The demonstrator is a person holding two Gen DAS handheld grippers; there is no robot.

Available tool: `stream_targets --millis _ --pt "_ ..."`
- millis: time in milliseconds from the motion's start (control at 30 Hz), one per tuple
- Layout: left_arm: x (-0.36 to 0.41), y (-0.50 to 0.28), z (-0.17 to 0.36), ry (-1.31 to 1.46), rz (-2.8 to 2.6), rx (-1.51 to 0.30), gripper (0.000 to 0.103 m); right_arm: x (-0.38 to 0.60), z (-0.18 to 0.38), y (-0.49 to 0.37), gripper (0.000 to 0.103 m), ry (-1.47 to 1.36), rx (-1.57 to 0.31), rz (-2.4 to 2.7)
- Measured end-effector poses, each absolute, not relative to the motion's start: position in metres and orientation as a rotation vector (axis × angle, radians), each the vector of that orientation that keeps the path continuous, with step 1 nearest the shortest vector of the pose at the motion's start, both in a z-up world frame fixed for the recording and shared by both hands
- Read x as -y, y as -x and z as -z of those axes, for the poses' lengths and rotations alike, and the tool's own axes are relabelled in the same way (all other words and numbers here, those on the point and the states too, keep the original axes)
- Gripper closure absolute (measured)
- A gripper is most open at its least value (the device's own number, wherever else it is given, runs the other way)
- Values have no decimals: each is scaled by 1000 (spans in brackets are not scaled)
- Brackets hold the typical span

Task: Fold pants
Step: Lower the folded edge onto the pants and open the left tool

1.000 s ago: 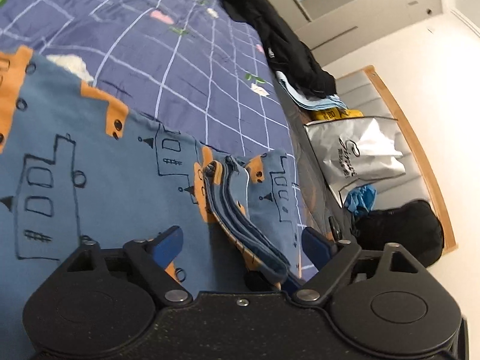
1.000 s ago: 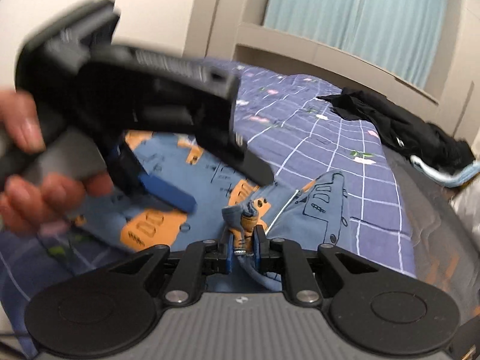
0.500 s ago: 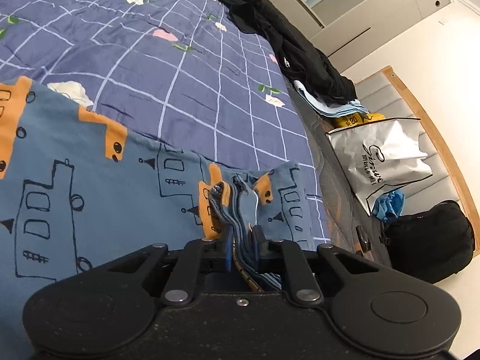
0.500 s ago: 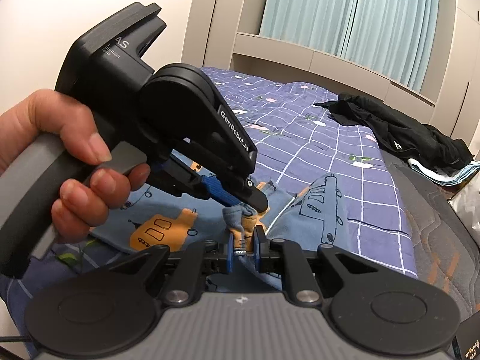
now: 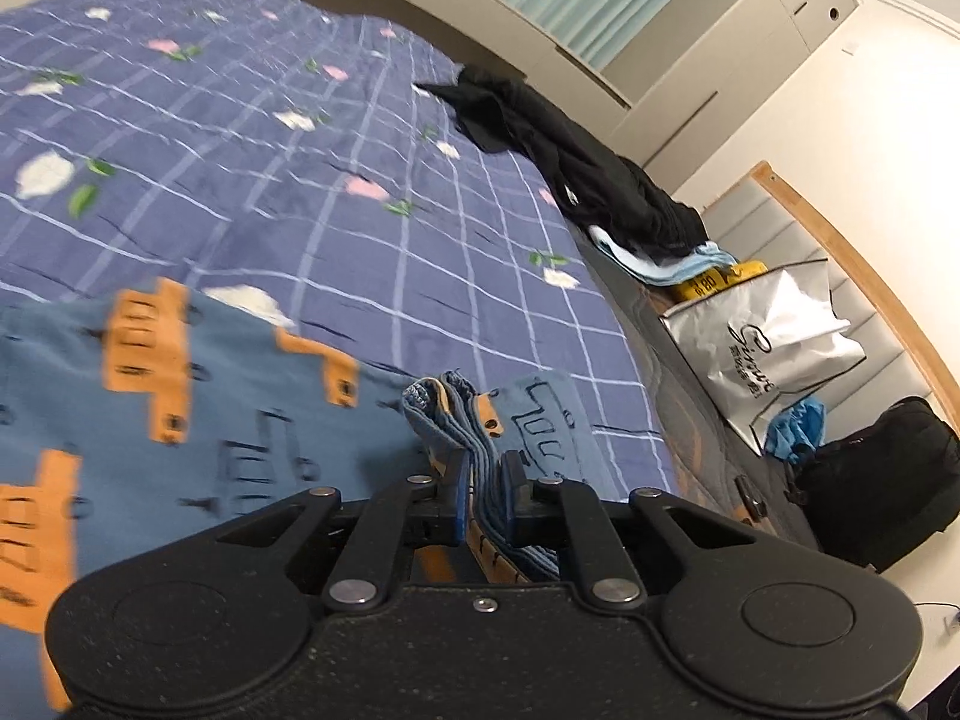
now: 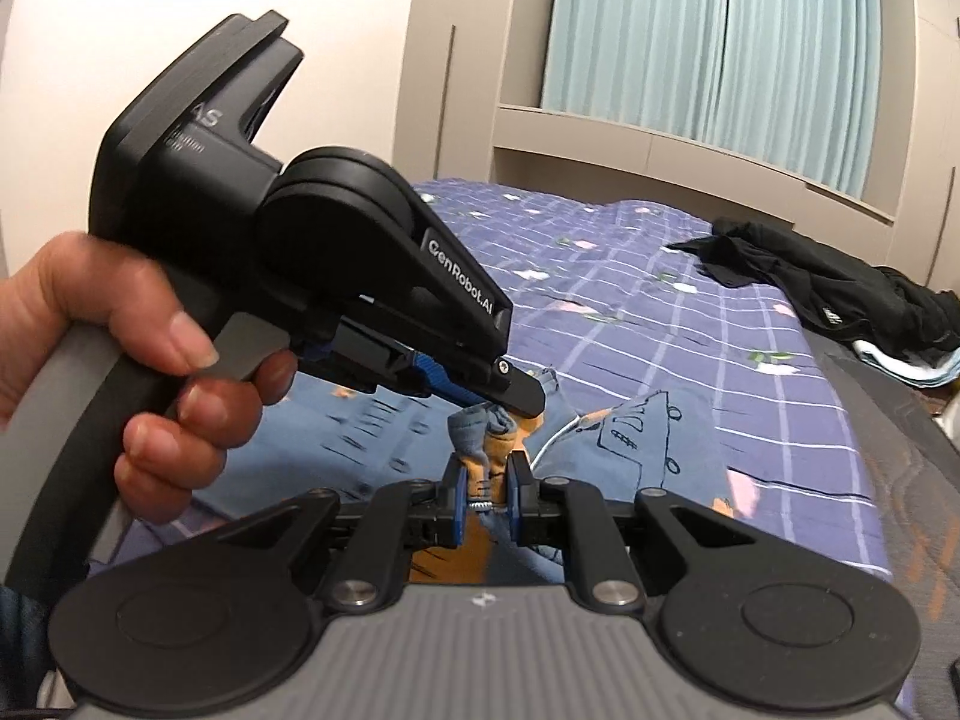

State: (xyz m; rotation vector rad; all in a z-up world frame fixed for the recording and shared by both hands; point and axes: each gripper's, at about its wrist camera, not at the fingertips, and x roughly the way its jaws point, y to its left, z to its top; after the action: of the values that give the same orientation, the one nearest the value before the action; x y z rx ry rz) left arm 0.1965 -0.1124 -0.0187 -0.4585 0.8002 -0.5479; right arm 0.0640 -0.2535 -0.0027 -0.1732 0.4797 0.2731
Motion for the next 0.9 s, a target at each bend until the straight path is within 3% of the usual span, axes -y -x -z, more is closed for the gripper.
stream_targets --millis 700,833,900 --pt "28 -178 35 424 439 -772 91 176 18 -70 86 173 -532 -441" --pt "27 -177 38 429 410 -781 80 175 24 -70 75 175 -550 -449" --pt "27 -176 39 428 389 -775 63 176 24 -68 65 168 -552 -455"
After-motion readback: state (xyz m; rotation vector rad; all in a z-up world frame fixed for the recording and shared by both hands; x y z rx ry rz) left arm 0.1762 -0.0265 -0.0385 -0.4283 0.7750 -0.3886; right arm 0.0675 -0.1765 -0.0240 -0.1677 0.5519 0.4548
